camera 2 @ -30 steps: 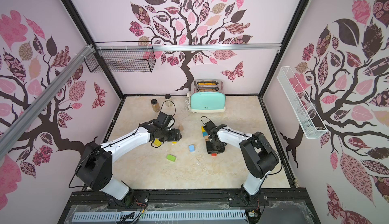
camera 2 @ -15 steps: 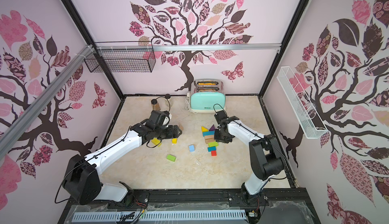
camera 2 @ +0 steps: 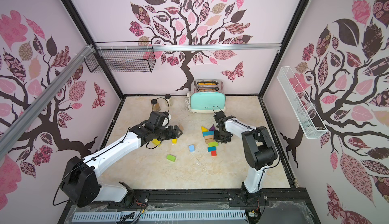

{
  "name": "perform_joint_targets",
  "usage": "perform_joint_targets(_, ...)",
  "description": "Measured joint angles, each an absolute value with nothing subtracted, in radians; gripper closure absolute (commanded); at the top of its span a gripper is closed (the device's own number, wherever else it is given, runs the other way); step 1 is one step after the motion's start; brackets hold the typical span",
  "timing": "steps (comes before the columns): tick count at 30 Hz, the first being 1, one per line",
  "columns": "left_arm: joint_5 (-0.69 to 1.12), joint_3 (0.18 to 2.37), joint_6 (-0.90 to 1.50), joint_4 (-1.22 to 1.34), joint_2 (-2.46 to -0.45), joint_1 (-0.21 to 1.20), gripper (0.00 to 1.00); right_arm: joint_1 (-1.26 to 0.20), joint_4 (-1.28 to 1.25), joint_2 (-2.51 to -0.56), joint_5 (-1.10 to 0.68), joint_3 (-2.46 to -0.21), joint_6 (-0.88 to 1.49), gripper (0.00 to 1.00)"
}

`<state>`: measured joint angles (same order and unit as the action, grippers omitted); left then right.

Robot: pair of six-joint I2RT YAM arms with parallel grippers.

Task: Assemble a carrot with building blocks
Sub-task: Adjust the building block at the center of the board.

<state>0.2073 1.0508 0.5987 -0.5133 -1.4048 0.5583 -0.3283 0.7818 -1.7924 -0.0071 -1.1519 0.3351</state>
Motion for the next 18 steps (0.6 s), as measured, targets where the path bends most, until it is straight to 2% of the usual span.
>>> perform_joint_targets(18,0.211,1.051,0.602,-0.507,-1.405,0.559,0.16,-0.328,0.760,-1.792,-0.047,-1.148,0.338,0.75)
